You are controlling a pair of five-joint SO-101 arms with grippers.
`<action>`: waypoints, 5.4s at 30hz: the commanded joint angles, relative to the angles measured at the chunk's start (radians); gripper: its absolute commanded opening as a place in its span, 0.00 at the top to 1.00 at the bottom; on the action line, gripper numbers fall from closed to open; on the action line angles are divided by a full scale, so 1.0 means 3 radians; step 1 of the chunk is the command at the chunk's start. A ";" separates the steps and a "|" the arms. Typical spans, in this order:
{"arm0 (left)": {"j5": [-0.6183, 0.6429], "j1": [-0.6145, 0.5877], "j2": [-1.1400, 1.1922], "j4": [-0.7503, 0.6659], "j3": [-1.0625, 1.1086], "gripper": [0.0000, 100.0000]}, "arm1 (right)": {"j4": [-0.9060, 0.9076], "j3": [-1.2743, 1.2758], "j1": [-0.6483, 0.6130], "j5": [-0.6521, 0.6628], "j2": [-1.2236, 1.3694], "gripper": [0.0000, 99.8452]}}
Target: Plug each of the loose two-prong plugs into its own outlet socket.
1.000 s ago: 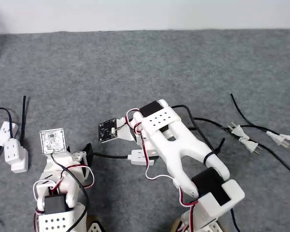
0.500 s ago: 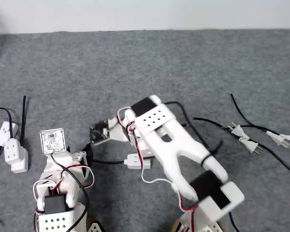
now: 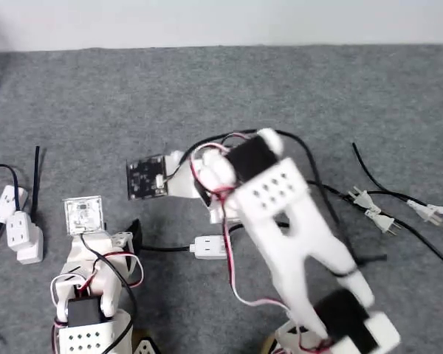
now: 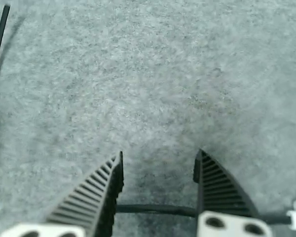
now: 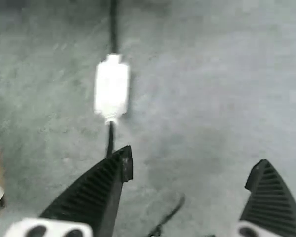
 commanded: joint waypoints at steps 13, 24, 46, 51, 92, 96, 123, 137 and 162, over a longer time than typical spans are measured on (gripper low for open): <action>-0.0542 -0.0307 -0.0026 0.0251 -0.0509 0.78 | -0.0207 0.0542 0.1987 -0.2158 -0.1598 0.65; -0.2097 0.0777 0.0005 0.0235 -0.0693 0.83 | -0.2473 0.3386 0.2867 -0.2706 -0.2043 0.65; -0.2926 0.2337 0.3805 0.0113 -0.2703 0.83 | -0.3741 0.3856 0.2897 -0.2798 -0.0918 0.65; -0.3197 0.2358 0.4409 -0.0210 -0.2708 0.83 | -0.3767 0.3856 0.2897 -0.2798 -0.0862 0.65; -0.3887 0.2092 0.5585 0.0864 -0.4401 0.99 | -0.3884 0.3882 0.2887 -0.2793 -0.0836 0.65; -0.3882 0.1805 0.4879 0.1043 -0.4462 0.99 | -0.3884 0.3887 0.2882 -0.2793 -0.0836 0.65; -0.3365 0.0302 0.7789 0.1447 -0.8191 0.99 | -0.4038 0.4035 0.2795 -0.2700 -0.0836 0.65; -0.3074 0.0522 1.0301 0.2025 -1.1203 0.93 | -0.4191 0.4143 0.2657 -0.2450 -0.0836 0.65; -0.2481 -0.0762 0.8623 0.2547 -1.0922 0.75 | -0.4186 0.4148 0.2652 -0.2445 -0.0836 0.65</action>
